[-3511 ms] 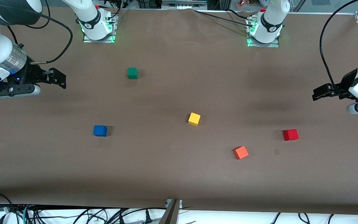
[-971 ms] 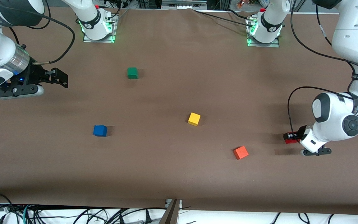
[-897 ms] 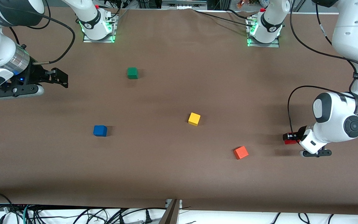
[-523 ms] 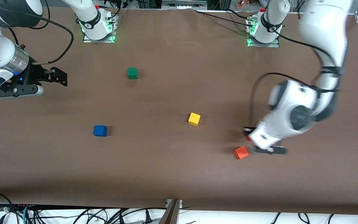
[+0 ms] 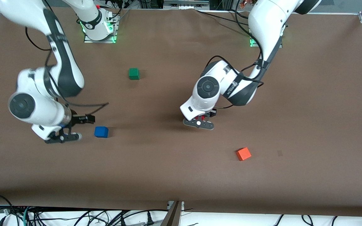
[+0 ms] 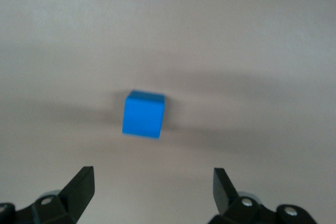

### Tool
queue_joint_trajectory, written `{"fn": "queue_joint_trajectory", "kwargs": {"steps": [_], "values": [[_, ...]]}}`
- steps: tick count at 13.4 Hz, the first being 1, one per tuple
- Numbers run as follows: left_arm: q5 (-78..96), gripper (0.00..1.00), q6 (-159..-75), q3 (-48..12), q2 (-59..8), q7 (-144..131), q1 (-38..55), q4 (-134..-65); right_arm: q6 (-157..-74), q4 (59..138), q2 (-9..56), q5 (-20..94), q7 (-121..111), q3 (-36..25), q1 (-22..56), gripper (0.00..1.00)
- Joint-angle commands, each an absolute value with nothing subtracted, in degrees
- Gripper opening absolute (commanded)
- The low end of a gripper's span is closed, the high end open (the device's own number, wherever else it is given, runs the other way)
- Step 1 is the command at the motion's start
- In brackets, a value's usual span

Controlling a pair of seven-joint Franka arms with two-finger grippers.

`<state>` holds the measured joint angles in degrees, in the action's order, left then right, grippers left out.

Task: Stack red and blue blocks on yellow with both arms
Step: 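Carry the red cube to the yellow cube while the right gripper reaches the blue cube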

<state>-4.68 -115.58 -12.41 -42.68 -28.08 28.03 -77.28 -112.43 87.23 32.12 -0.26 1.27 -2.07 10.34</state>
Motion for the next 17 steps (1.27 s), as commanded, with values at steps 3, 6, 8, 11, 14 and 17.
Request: {"fn": "queue_joint_trajectory", "kwargs": {"steps": [3,6,8,11,14,17], "values": [[-9.3,0.0,-119.9,-11.4,-46.8,-25.8,29.8,-75.8,-117.7,80.1,41.7,1.4,1.4,-1.8,10.5,1.0],[-12.4,0.0,-120.1,-11.5,-47.8,-23.9,29.7,-75.8,-122.2,82.7,44.2,3.7,1.5,-1.8,10.2,1.0],[-12.5,0.0,-120.1,-11.5,-48.0,-22.9,29.7,-75.8,-123.5,84.3,45.3,6.4,1.4,-1.8,10.2,1.0],[-12.6,0.0,-120.1,-11.5,-48.6,-22.8,29.7,-75.8,-125.0,86.8,45.2,6.4,1.5,-1.8,10.3,0.99],[-12.4,0.99,-120.1,-11.4,-49.0,-22.9,29.5,-75.5,-124.2,87.5,44.3,6.4,1.3,-1.8,10.4,0.99],[-11.4,1.0,-118.5,-11.3,-47.2,-23.3,27.0,-72.3,-123.1,87.7,43.7,6.4,1.3,-1.8,10.4,0.98]]}}
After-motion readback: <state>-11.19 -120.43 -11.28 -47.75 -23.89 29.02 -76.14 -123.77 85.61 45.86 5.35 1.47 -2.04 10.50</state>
